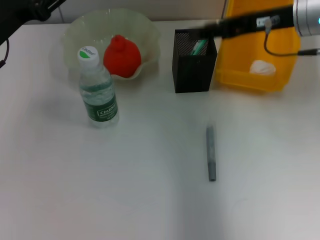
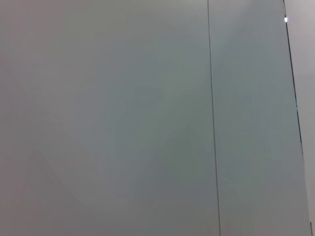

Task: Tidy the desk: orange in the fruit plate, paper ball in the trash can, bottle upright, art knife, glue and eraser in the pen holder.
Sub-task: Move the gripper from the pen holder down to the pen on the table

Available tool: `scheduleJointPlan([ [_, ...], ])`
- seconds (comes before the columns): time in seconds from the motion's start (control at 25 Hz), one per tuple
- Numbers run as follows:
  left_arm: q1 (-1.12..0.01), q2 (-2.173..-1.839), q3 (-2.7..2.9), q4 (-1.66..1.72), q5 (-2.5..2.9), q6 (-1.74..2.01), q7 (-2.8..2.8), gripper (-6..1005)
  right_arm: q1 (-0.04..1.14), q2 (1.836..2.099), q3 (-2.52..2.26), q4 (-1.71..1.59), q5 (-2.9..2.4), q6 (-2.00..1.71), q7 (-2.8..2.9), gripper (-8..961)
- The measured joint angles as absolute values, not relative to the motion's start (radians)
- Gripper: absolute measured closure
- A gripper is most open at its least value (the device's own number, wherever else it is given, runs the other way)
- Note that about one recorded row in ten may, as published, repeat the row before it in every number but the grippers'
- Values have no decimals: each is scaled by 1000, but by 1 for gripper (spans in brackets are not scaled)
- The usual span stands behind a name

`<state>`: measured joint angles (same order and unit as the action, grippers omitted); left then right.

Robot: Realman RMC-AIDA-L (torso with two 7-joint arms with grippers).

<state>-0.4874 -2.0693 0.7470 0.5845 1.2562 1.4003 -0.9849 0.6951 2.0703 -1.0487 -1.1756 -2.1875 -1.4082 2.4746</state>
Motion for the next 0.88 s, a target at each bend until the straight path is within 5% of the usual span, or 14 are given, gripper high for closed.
scheduleJointPlan([
  [0.6, -498, -2069, 747, 582, 1256, 1394, -956, 257, 1018, 2078, -1145, -802, -2659, -1533, 2803, 327],
  [0.88, -493, -2069, 747, 564, 1248, 1394, -932, 257, 1077, 2081, -1179, -671, -2671, -1446, 2806, 328],
])
